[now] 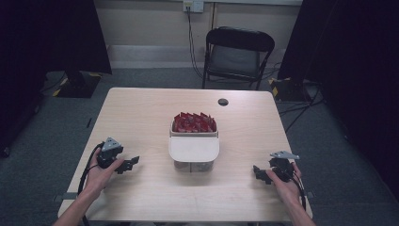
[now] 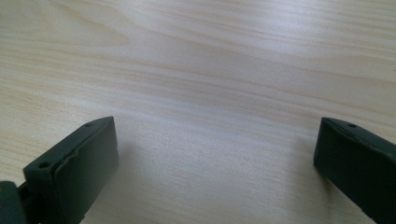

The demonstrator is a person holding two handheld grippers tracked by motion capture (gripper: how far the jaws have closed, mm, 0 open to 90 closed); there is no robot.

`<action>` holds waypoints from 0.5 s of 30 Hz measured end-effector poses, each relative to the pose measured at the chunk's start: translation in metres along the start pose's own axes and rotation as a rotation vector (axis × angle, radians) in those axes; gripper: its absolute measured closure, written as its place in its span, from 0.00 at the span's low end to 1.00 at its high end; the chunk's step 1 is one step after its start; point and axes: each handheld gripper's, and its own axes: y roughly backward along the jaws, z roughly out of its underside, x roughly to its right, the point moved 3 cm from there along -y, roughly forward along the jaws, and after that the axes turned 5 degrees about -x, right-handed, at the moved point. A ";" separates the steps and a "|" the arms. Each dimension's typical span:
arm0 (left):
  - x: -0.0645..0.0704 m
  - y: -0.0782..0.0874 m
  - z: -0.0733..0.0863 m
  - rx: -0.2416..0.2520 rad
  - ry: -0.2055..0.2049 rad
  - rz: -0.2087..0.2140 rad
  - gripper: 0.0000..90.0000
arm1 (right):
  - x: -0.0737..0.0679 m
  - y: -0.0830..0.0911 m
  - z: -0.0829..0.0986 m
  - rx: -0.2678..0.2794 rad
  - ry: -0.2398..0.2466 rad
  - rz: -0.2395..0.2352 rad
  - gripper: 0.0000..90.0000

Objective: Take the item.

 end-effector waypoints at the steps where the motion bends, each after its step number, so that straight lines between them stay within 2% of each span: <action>1: 0.000 0.000 0.000 0.000 0.000 0.000 0.18 | 0.000 0.000 0.000 0.001 -0.001 -0.001 0.00; 7: 0.005 -0.002 -0.006 -0.008 -0.018 0.025 0.18 | 0.000 0.000 0.000 0.000 0.003 -0.001 0.00; 8: 0.008 -0.002 -0.009 0.012 -0.009 0.039 0.18 | 0.000 0.000 0.000 0.000 0.003 -0.001 0.00; 11: 0.010 0.000 -0.012 0.009 -0.022 0.048 0.18 | 0.000 0.000 0.000 0.001 0.003 -0.001 0.00; 15: 0.015 0.003 -0.018 0.030 -0.025 0.074 0.18 | 0.000 0.000 0.000 0.000 0.000 -0.002 0.00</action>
